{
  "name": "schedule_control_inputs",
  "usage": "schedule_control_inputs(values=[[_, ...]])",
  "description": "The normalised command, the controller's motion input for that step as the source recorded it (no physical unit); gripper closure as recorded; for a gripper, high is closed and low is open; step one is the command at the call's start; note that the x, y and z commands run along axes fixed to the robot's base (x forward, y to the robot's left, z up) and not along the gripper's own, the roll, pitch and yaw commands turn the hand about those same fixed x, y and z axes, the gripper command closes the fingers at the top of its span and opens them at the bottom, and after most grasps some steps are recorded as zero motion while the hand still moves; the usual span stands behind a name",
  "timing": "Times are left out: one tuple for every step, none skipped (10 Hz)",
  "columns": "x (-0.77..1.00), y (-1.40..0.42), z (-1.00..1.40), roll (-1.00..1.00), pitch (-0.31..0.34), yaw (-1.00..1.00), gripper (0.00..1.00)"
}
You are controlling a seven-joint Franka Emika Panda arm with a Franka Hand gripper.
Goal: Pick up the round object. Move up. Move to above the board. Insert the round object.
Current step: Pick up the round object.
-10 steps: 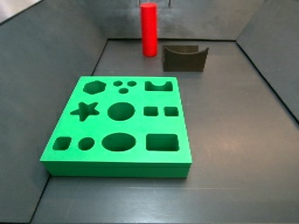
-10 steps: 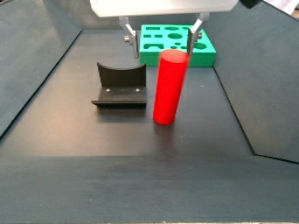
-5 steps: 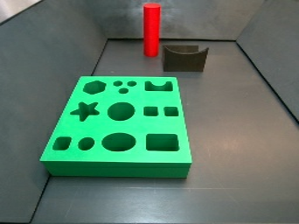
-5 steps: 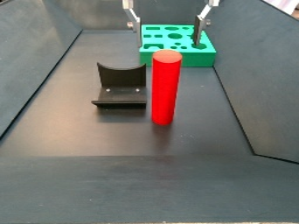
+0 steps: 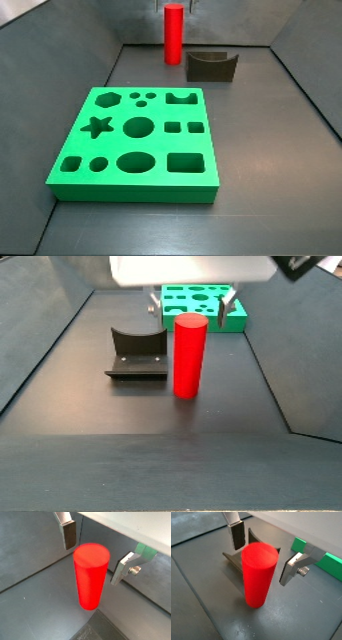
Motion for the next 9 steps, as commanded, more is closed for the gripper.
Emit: schedule_control_inputs(values=[[0.0, 0.03, -0.26, -0.09, -0.046, 0.0, 0.0], [0.0, 0.01, -0.13, -0.01, -0.009, 0.0, 0.0], [0.01, 0.0, -0.19, 0.0, -0.01, 0.0, 0.0], [0.04, 0.0, -0.23, 0.0, 0.0, 0.0, 0.0], [0.07, 0.0, -0.35, -0.02, -0.014, 0.0, 0.0], [0.06, 0.0, -0.25, -0.01, 0.0, 0.0, 0.0], [0.0, 0.01, 0.0, -0.04, 0.0, 0.0, 0.0], [0.0, 0.0, 0.0, 0.0, 0.0, 0.0, 0.0], [0.0, 0.0, 0.0, 0.0, 0.0, 0.0, 1.0]])
